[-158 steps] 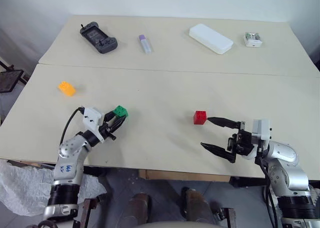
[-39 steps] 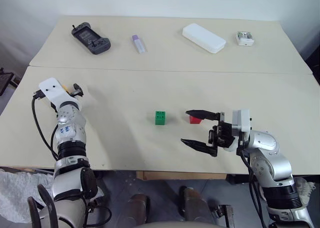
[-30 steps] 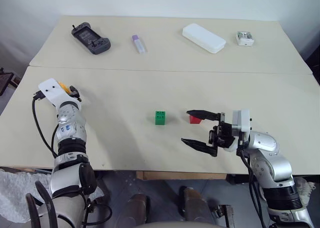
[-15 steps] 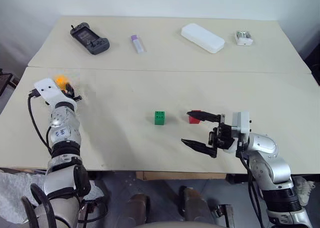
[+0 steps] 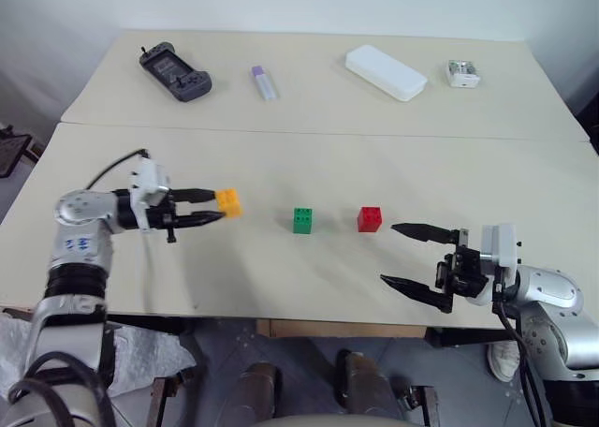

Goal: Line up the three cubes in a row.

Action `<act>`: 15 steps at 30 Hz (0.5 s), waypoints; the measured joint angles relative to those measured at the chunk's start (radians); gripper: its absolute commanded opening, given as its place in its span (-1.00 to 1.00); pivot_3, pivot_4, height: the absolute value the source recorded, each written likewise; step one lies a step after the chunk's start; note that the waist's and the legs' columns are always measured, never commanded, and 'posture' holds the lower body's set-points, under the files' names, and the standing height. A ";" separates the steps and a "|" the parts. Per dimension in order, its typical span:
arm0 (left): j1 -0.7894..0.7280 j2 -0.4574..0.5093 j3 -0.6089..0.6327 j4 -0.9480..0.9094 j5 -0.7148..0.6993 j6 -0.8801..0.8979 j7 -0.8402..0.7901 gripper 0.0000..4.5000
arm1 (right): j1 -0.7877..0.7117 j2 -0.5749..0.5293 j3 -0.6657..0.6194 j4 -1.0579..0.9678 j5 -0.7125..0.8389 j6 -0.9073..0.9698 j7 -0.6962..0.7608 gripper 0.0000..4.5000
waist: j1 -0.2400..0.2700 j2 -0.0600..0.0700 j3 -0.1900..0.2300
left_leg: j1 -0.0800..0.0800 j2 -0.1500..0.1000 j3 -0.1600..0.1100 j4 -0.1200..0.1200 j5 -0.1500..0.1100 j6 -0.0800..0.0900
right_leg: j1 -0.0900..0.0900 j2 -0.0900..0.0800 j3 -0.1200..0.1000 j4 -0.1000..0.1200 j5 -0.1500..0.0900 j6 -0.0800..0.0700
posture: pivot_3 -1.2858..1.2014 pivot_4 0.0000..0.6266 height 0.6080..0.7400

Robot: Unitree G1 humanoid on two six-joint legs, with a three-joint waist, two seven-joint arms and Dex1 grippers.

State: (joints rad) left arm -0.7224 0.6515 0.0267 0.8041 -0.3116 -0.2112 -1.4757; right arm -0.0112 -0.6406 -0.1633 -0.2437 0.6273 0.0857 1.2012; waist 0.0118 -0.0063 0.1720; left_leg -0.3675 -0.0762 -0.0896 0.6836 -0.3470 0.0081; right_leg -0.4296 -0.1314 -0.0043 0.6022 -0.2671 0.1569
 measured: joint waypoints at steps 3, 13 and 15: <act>-0.072 -0.050 -0.035 0.153 0.059 -0.081 -0.024 -0.35 | 0.012 -0.009 -0.009 -0.024 0.006 0.008 -0.007 1.00 | 0.001 0.000 0.000 | -0.001 0.000 0.001 0.000 0.000 0.000 | -0.001 0.000 0.000 0.000 0.000 0.000 | 0.03 -0.52 1.00; -0.208 -0.092 -0.044 0.410 0.180 -0.250 0.023 -0.35 | 0.100 -0.015 -0.051 -0.087 0.023 0.024 -0.027 1.00 | 0.004 -0.001 0.000 | 0.000 0.000 0.003 0.001 0.000 0.001 | -0.001 0.000 0.000 0.001 0.000 0.000 | 0.03 -0.52 1.00; -0.218 -0.092 -0.044 0.426 0.197 -0.264 0.024 -0.35 | 0.107 -0.017 -0.064 -0.087 0.024 0.024 -0.026 1.00 | 0.005 -0.001 0.000 | 0.000 0.000 0.003 0.001 0.000 0.001 | -0.001 0.000 0.000 0.002 0.000 0.001 | 0.03 -0.52 1.00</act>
State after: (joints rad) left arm -0.9409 0.5592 -0.0174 1.2305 -0.1148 -0.4757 -1.4515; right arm 0.0958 -0.6580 -0.2269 -0.3305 0.6508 0.1096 1.1751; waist 0.0170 -0.0071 0.1723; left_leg -0.3672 -0.0761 -0.0863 0.6845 -0.3474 0.0091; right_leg -0.4302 -0.1315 -0.0043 0.6037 -0.2668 0.1575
